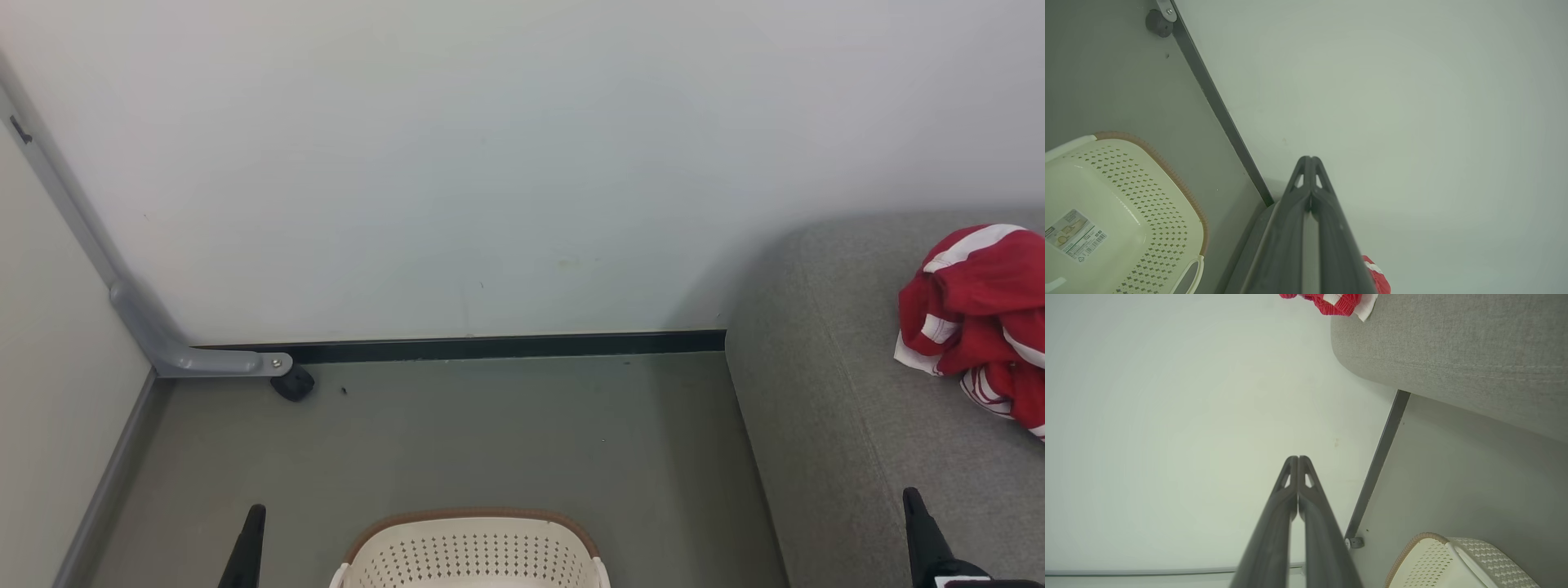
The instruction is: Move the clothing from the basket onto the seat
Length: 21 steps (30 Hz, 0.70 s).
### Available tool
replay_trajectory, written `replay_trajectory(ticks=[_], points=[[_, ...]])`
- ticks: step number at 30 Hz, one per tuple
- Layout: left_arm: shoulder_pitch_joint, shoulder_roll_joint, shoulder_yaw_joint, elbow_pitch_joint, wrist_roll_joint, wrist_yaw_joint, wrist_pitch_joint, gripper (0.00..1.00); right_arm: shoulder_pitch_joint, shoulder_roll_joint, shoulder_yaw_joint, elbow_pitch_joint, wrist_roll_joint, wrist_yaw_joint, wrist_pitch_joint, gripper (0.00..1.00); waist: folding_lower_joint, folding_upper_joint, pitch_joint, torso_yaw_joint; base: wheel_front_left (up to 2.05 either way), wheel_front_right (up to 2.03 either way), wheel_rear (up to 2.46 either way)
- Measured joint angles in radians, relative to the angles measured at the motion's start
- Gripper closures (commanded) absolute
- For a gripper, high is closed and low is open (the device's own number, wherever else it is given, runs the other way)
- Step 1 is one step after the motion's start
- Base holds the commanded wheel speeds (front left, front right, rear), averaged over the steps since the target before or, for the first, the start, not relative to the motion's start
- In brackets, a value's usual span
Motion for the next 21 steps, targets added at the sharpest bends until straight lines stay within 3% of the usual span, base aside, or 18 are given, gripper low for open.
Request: replay_trajectory(ticks=[12, 21], points=[[-0.008, -0.004, 0.040, 0.001, -0.137, -0.020, 0.038, 1.00, -0.013, 0.010, -0.026, 0.007, 0.159, 0.009, 0.028, 1.00, 0.0000, 0.0000, -0.002, 0.000, 0.00, 0.00, 0.00], [-0.018, -0.006, 0.042, 0.001, -0.142, -0.027, 0.041, 1.00, -0.014, 0.011, -0.030, 0.008, 0.166, 0.009, 0.035, 1.00, 0.0000, 0.0000, -0.002, 0.000, 0.00, 0.00, 0.00]])
